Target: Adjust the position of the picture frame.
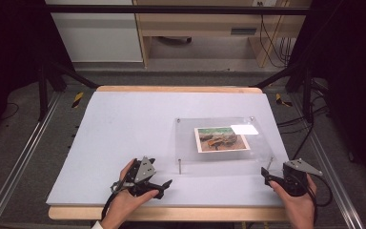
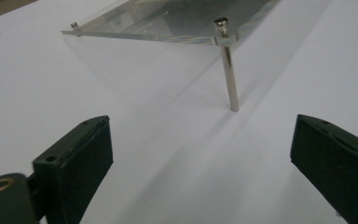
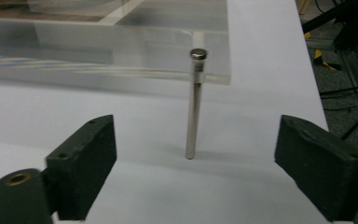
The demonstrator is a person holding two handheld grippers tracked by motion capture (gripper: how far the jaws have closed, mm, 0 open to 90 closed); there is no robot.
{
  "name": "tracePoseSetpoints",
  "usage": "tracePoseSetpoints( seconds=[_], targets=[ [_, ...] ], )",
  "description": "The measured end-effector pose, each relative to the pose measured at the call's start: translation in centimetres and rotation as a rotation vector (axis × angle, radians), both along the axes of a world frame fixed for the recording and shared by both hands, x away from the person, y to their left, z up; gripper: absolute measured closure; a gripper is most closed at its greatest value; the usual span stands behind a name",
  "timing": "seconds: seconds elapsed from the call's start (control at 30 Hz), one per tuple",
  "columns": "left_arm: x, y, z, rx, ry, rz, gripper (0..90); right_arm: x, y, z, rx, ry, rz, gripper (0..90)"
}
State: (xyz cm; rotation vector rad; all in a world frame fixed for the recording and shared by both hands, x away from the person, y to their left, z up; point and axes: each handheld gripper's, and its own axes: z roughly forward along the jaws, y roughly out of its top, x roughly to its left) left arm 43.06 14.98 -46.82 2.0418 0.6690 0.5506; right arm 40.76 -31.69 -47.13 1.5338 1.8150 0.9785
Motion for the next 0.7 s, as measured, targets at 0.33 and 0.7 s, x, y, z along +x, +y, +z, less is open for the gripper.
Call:
tracePoseSetpoints(
  seconds=[0.33,0.7],
  targets=[
    [0.16,0.00,-0.60,0.024,-0.012,-0.017,3.4,-0.44,0.37,-0.10,-0.042,0.026,0.020,20.3],
    [0.11,-0.48,-0.72,-0.079,0.087,0.000,5.2,0.48,0.21,-0.53,-0.025,-0.034,0.013,32.5]
  ],
)
